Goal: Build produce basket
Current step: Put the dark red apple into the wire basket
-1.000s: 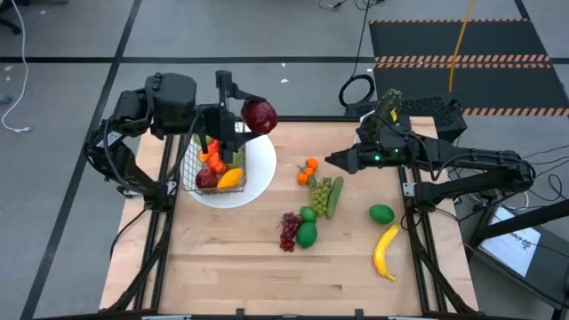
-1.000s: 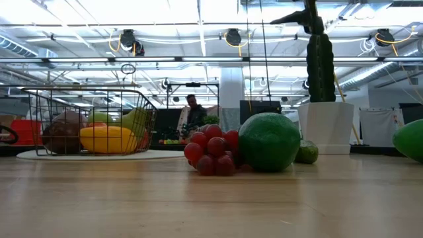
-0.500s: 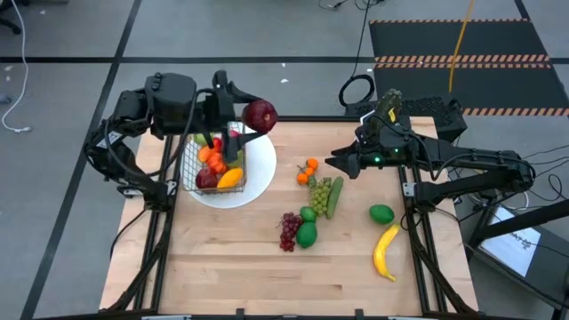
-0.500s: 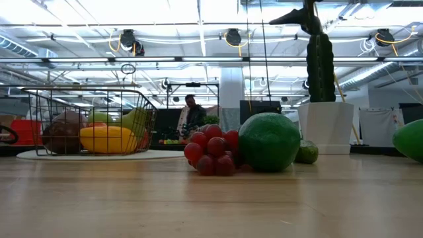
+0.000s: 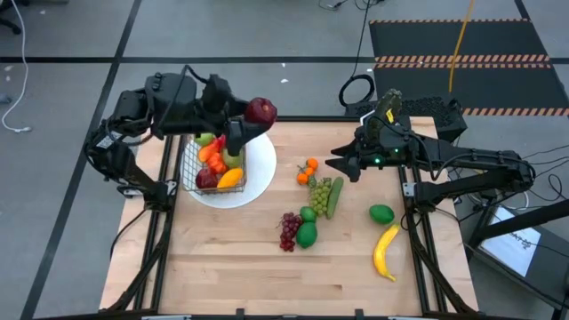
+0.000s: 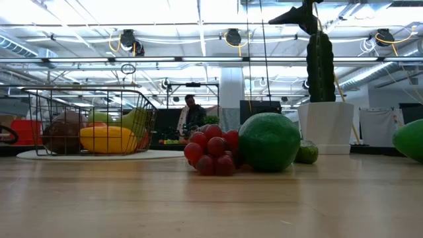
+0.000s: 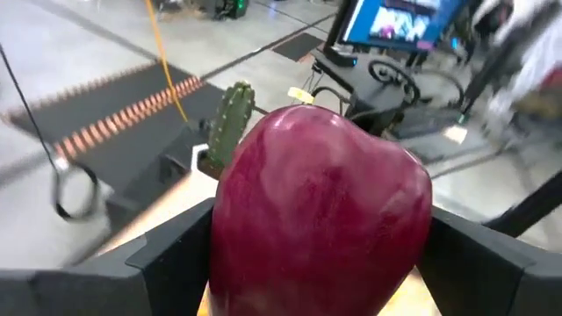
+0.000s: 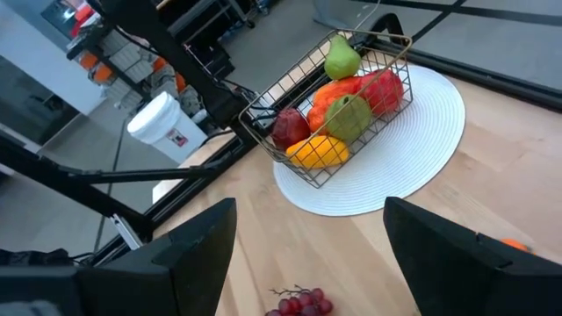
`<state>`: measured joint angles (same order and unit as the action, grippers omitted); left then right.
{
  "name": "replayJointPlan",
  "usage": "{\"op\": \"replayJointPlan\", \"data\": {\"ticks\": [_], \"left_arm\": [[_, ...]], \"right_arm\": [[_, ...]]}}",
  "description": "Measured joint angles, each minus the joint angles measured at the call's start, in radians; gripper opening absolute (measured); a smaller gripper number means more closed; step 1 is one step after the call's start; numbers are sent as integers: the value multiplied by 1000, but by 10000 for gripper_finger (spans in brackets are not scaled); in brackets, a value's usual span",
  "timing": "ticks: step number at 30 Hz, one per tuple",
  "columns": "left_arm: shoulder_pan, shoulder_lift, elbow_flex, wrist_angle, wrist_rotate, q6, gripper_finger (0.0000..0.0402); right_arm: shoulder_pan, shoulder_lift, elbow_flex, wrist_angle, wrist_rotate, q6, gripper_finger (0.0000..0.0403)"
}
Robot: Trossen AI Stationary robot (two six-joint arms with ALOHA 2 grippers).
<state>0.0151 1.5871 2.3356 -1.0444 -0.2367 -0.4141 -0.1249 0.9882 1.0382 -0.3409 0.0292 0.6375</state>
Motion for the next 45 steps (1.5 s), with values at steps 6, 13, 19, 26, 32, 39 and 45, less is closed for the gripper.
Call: {"op": "replayJointPlan", "data": {"ticks": [6, 13, 19, 26, 32, 39, 45], "left_arm": [[0, 0, 0, 0, 0, -298, 340], [3, 0, 0, 0, 0, -482, 340], [4, 0, 0, -39, 0, -418, 340], [42, 0, 0, -325, 0, -380, 340], [89, -2, -50, -526, 1, -345, 340], [136, -40, -245, -527, 79, -235, 340], [159, -40, -474, -527, 123, -148, 340]], "right_arm": [[0, 0, 0, 0, 0, -10, 281], [0, 0, 0, 0, -3, -59, 281], [0, 0, 0, 0, -3, -74, 281], [0, 0, 0, 1, -2, -45, 281], [0, 0, 0, 29, 0, 34, 281], [0, 0, 0, 42, 1, 152, 281], [16, 0, 0, 46, 1, 273, 281]]}}
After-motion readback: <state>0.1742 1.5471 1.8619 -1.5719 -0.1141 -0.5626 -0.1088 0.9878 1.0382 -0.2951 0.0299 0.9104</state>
